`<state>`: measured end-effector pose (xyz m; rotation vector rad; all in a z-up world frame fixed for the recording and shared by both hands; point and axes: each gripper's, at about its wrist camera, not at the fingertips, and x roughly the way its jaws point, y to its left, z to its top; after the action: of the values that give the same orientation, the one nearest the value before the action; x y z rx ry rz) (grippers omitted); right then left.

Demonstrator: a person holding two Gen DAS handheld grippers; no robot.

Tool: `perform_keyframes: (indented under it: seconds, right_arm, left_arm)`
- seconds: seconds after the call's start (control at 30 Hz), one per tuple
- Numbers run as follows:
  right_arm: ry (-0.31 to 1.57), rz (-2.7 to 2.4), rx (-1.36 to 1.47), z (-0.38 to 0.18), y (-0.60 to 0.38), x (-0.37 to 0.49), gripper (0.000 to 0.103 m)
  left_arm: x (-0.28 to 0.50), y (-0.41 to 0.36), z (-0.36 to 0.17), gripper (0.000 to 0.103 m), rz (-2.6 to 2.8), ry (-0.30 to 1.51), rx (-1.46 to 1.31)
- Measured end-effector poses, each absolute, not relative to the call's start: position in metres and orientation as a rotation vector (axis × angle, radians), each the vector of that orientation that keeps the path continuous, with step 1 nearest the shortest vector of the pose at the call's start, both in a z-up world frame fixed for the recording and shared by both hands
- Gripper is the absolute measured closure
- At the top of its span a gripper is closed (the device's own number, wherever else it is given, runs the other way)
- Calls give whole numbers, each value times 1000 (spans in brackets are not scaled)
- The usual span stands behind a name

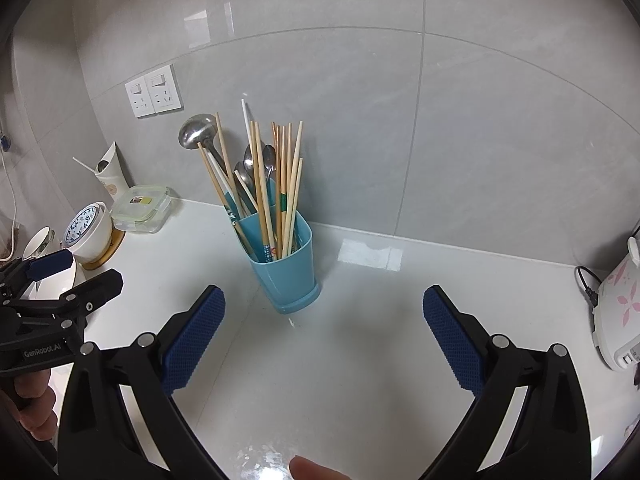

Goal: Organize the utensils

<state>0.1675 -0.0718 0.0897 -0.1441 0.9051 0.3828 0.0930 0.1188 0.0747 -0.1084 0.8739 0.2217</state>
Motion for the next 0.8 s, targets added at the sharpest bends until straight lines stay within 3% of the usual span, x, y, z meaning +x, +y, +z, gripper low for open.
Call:
perform_keyframes:
  seconds: [0.8]
  right_arm:
    - [914, 367, -145, 89, -70, 169, 8]
  left_arm:
    - [97, 117, 75, 6, 204, 881, -115]
